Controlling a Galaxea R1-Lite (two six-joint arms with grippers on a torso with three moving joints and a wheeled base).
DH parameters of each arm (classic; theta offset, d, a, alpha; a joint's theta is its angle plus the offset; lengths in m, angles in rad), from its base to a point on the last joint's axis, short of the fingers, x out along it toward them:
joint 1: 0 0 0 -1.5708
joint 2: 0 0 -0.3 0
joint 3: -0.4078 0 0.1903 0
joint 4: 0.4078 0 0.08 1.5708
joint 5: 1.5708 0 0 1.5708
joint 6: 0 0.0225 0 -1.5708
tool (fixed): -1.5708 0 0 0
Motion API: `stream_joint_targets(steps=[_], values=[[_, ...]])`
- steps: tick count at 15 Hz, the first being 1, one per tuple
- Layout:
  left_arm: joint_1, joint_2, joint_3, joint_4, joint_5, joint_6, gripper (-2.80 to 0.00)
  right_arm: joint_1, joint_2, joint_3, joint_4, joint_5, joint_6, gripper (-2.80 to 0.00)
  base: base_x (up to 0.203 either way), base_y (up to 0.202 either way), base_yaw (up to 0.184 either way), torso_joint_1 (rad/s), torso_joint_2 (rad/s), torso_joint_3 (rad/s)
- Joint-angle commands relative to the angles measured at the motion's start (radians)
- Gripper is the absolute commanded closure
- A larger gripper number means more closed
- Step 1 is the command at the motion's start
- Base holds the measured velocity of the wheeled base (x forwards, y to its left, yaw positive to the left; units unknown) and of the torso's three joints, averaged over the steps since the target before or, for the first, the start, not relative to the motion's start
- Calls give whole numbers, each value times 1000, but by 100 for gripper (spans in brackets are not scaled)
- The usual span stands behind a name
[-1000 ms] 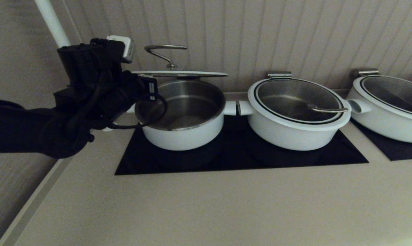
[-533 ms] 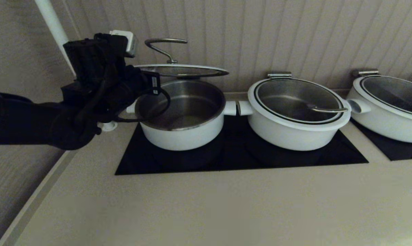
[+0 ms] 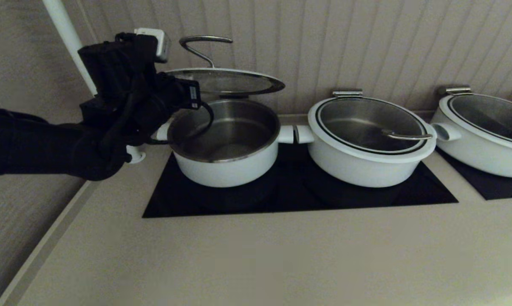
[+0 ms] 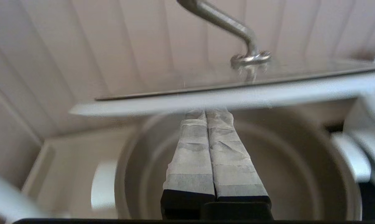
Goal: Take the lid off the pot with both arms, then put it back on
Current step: Open the pot lid completely
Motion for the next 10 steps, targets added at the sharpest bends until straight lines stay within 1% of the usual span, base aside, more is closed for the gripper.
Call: stream_joint_targets(steps=[1,6,10], values=[[0,9,0,-54,1,3,0,0,0,0,0,1,-1,0,0,0,0,0,0,0],[0,11,-37,-57,-4,11,0,2,0,0,0,1,-1,0,0,0,0,0,0,0],[0,45,-66,-57,-3,7,0,0,0,0,0,1,-1,0,0,0,0,0,0,0]])
